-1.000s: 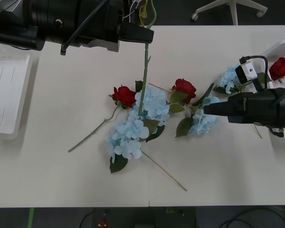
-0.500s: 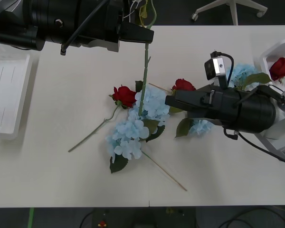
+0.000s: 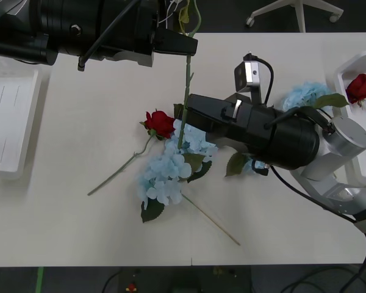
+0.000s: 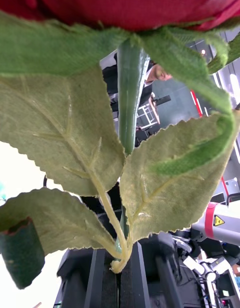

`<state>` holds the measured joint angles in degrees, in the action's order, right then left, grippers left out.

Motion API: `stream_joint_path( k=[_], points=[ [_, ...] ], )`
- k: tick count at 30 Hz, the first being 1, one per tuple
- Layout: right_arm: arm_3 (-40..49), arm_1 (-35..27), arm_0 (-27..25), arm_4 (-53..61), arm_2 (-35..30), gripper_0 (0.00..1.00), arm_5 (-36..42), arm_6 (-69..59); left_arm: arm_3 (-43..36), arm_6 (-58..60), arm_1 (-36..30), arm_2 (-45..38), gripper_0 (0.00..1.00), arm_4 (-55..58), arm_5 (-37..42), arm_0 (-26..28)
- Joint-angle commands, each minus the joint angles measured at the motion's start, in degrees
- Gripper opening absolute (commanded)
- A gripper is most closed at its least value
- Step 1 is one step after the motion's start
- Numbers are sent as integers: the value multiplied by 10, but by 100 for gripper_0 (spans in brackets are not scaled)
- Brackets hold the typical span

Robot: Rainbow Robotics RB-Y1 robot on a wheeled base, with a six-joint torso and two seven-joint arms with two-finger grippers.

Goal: Put the red flowers into the right box and the blue flowers into the left box

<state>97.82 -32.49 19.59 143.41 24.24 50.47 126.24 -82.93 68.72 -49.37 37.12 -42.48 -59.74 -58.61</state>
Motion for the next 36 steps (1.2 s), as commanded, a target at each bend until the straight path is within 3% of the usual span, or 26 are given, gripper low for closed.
stream_joint_path(
  k=[1, 7, 9, 10, 11, 12, 13, 28, 29, 30, 31, 32, 36],
  points=[
    [20, 28, 41, -11, 32, 83, -36, -27, -15, -10, 4, -2, 0, 4, 5, 3],
    [20, 40, 58, -15, 54, 82, -78, -28, -15, -10, 4, -2, 0, 4, 5, 3],
    [20, 40, 59, -15, 54, 63, -78, -30, -15, -10, 4, -2, 0, 4, 5, 3],
    [20, 39, 60, -15, 55, 45, -78, -32, -15, -10, 4, -2, 0, 4, 5, 3],
    [20, 38, 60, -15, 56, 20, -78, -35, -15, -10, 4, -2, 0, 4, 5, 3],
    [20, 34, 61, -15, 58, 5, -78, -36, -15, -10, 4, -2, 0, 4, 5, 3],
    [20, 32, 61, -15, 60, 1, -78, -38, -15, -10, 4, -2, 0, 4, 5, 3],
    [20, 20, 61, -15, 64, 0, -78, -61, -15, -10, 4, -2, 0, 4, 5, 3],
    [20, 19, 60, -15, 64, 0, -78, -62, -15, -10, 4, -2, 31, 4, 5, 3],
    [20, 18, 61, -15, 64, 0, -78, -63, -15, -10, 4, -2, 71, 4, 5, 3],
    [20, 18, 61, -15, 64, 0, -78, -64, -15, -10, 4, -2, 96, 4, 5, 3],
    [20, 17, 61, -15, 64, 0, -78, -64, -15, -10, 4, -2, 100, 4, 5, 3],
    [20, 14, 61, -15, 64, 0, -78, -66, -15, -10, 4, -2, 100, 4, 5, 3]
  ],
)
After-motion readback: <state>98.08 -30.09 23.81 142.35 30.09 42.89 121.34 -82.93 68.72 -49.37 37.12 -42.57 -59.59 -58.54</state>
